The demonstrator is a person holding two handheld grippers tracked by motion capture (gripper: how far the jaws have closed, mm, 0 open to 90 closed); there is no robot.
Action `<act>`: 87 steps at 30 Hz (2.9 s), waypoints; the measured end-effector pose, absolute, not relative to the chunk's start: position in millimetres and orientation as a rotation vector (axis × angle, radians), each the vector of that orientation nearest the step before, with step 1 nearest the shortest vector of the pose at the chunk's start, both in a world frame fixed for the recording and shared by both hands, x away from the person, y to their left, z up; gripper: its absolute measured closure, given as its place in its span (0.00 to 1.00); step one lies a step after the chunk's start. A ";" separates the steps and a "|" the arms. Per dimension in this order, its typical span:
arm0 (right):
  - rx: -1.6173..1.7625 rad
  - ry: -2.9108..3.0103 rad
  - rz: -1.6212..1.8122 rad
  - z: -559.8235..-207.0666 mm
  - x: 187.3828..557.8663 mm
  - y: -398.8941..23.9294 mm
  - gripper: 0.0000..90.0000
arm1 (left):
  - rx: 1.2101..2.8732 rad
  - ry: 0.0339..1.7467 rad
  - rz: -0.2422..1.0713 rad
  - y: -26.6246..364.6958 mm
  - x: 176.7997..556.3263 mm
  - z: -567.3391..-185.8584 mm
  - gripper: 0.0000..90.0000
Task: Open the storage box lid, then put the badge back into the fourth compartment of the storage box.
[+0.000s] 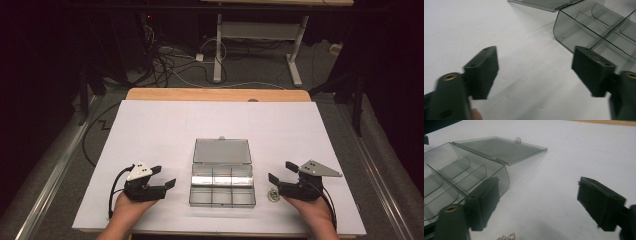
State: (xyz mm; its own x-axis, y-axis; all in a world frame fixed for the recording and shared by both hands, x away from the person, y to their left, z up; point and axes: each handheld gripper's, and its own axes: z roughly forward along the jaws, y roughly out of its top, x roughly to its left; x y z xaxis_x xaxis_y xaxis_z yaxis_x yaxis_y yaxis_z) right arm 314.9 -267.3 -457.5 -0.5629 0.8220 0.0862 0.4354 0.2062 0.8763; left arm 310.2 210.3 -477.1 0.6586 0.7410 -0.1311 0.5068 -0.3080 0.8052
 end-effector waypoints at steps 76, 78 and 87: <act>1.179 2.302 1.056 -474.3 269.7 -251.4 0.46 | 1.965 0.898 0.337 214.6 300.9 -479.5 0.00; 1.190 2.304 1.039 -475.6 270.5 -250.3 0.46 | 1.972 0.899 0.339 214.7 301.7 -480.1 0.00; 1.187 2.287 0.986 -478.2 273.2 -246.1 0.46 | 1.966 0.894 0.336 214.8 302.9 -480.8 0.00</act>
State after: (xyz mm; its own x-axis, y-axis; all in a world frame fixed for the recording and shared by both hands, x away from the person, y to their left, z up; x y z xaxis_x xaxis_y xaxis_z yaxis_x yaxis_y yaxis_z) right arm 273.2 -246.1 -478.2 -0.5706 0.8211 -0.0135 0.5539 0.3970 0.7318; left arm 302.9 214.8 -480.8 0.6988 0.7058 -0.1161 0.4546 -0.3129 0.8339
